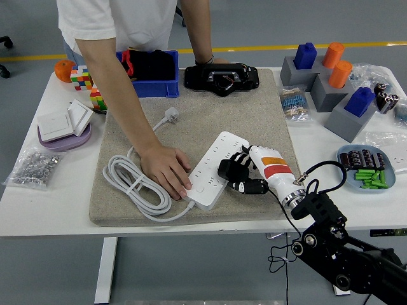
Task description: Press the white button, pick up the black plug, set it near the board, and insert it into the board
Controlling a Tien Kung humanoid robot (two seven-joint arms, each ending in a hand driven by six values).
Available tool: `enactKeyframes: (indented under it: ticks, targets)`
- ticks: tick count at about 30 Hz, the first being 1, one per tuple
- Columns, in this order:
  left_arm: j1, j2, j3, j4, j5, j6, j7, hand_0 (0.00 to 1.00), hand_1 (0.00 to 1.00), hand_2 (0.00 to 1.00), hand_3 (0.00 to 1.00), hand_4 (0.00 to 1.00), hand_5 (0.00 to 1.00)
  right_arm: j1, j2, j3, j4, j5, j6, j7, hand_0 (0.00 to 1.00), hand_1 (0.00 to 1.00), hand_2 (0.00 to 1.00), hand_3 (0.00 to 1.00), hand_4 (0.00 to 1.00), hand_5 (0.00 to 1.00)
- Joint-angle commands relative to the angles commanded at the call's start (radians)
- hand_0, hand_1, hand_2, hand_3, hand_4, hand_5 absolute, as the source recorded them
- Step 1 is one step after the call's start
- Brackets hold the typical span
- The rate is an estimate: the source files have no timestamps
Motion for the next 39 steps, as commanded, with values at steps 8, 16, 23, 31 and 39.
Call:
enactKeyframes:
  ticks: [8,16,23,31,39]
  targets:
    - [-0.001,-0.001,0.000,0.000,0.000,0.000,-0.001,0.707,0.666,0.586,0.680,0.665,0.259,0.000,0.000,0.004,0.000,0.000,-0.009,0.011,0.402,0.413,0.424,0.467,0.998,0.222]
    - [0.000,-0.003,-0.002,0.000,0.000,0.000,0.000,0.707,0.666,0.586,0.680,0.664,0.260,0.005,0.001,0.011,0.003,0.001,-0.035,0.041,0.326,0.342,0.377,0.467,0.915,0.058]
    - [-0.002,-0.002,0.002,0.000,-0.001,0.000,0.000,0.708,0.666,0.586,0.680,0.665,0.261,0.012,0.001,0.015,0.003,0.003,-0.042,0.051,0.319,0.335,0.368,0.464,0.910,0.019]
    - [0.000,0.000,0.010,0.000,-0.006,0.000,0.000,0.707,0.666,0.586,0.679,0.665,0.261,0.016,0.013,0.006,-0.026,0.017,-0.054,0.067,0.312,0.329,0.350,0.457,0.912,0.002]
    - [0.000,0.002,0.023,0.000,-0.011,-0.001,0.001,0.707,0.666,0.586,0.680,0.665,0.261,0.041,0.029,0.026,-0.047,0.011,-0.057,0.065,0.324,0.338,0.359,0.458,0.910,0.002]
